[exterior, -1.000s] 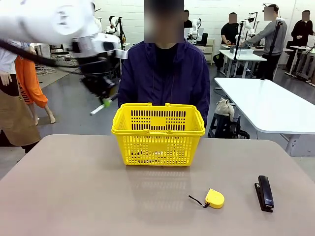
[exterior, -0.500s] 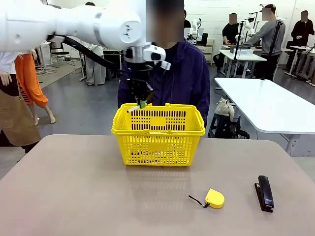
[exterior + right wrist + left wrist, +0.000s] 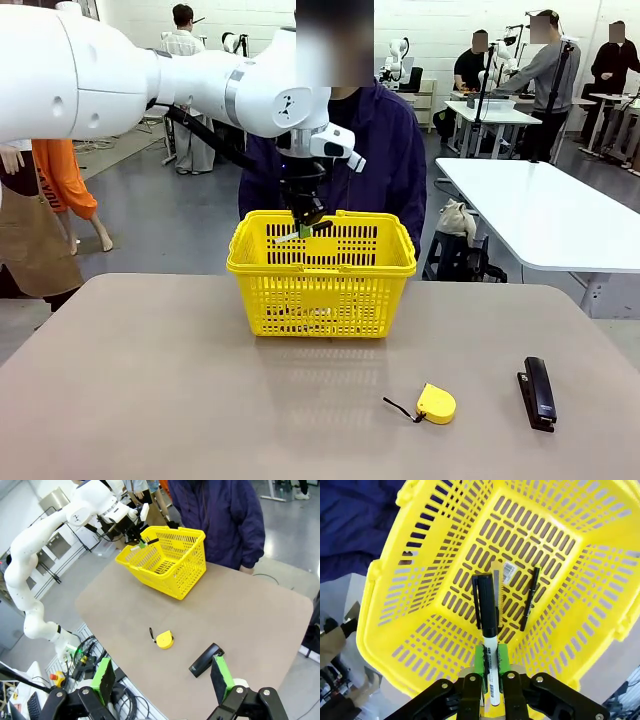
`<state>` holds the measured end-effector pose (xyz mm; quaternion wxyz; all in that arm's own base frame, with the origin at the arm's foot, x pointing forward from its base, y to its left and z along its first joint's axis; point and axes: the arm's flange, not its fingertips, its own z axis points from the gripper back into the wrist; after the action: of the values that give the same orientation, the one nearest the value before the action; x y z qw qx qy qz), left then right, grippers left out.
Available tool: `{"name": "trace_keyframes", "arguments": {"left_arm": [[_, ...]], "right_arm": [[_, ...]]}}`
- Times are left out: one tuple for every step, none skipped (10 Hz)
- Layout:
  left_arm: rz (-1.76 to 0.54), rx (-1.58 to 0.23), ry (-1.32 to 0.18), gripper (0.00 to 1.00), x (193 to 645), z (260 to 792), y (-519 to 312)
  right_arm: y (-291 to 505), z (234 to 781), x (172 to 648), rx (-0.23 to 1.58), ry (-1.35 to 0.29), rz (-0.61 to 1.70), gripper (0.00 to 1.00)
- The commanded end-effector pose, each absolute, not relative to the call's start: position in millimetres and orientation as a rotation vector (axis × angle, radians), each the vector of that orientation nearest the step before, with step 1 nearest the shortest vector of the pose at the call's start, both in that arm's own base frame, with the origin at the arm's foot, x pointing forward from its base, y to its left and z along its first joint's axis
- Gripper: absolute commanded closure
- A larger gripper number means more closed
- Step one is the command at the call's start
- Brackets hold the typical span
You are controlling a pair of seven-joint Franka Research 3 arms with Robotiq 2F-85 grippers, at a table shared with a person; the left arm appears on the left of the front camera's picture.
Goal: Place the items the person wants into the basket.
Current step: Pick up the item the person points to and place it in the Market Basket.
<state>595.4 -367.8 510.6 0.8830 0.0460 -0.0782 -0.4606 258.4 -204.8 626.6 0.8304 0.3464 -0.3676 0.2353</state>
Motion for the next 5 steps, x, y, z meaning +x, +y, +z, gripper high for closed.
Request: {"name": "trace_keyframes", "arguments": {"left_arm": [[-0.979, 0.083, -0.146, 0.88, 601.9, 490.2, -362.1], [-0.985, 0.074, -0.129, 0.88, 609.2, 478.2, -362.1], [-0.995, 0.066, -0.119, 0.88, 611.8, 470.7, -363.7], [-0.994, 0.067, -0.108, 0.88, 612.1, 463.5, -367.2], [-0.996, 0.068, -0.094, 0.88, 610.3, 455.8, -370.2]], "right_arm": [[-203.9, 625.4, 259.7, 0.756, -0.808, 0.507, 0.00], [-203.9, 625.4, 259.7, 0.756, -0.808, 0.507, 0.00], [-203.9, 625.4, 259.7, 0.756, -0.808, 0.507, 0.00], [-203.9, 625.4, 259.7, 0.756, -0.808, 0.507, 0.00], [-203.9, 625.4, 259.7, 0.756, -0.808, 0.507, 0.00]]}}
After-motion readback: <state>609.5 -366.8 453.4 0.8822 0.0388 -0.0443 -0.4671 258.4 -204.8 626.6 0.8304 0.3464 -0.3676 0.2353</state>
